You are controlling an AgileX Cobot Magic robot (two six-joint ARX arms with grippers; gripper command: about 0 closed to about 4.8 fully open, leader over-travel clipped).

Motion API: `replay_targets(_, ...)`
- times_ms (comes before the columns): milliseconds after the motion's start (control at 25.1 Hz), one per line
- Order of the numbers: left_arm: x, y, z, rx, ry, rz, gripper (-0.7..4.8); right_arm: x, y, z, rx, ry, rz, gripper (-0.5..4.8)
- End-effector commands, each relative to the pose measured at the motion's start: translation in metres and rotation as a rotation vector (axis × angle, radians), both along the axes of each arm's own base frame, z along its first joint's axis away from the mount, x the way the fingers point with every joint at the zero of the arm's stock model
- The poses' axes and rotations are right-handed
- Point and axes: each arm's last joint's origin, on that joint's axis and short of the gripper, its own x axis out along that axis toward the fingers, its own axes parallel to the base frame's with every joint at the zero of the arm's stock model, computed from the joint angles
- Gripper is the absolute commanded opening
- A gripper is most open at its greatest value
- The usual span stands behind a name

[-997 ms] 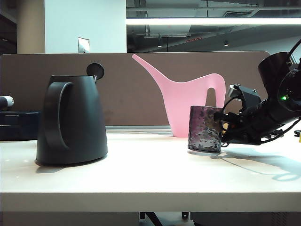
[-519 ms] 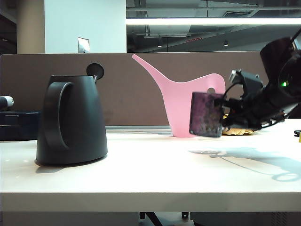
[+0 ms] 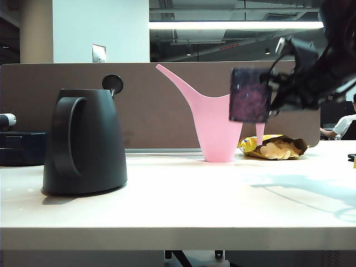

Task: Pour the water from the cup into the kettle.

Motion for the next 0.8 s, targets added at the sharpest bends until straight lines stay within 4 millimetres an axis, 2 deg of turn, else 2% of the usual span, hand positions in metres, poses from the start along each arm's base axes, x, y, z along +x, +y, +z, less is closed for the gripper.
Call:
replay_targets(40,0.000,0.000,0.001,-0.003,-0.008,-0.004,-0.05,-0.010,-0.002,0.022,-0.016,-0.037,-0.006,-0.09)
replay_targets(199,0.000,0.000,0.002,-0.002,-0.010,0.009,-0.05,-0.031,-0.006,0.066,-0.015,-0.087,-0.029,-0.09)
replay_targets(399,0.000,0.001,0.002,-0.001,-0.009,0.032,-0.05,-0.030,-0.007,0.112,-0.029,-0.081,-0.048,-0.09)
replay_targets(439,0.001,0.001,0.001,-0.001,-0.009,0.041,-0.05,-0.029,-0.005,0.132,-0.051,-0.107,-0.041,-0.09)
replay_targets(519,0.001,0.002,0.002,0.001,-0.010,0.062,-0.05,-0.032,0.004,0.155,-0.117,-0.158,-0.050,-0.09)
replay_targets(638,0.001,0.002,0.002,0.002,-0.010,0.087,-0.05,-0.036,0.013,0.177,-0.190,-0.207,-0.049,-0.09)
replay_targets(798,0.002,0.003,0.002,0.005,-0.010,0.136,-0.05,-0.038,0.030,0.192,-0.232,-0.234,-0.035,-0.09)
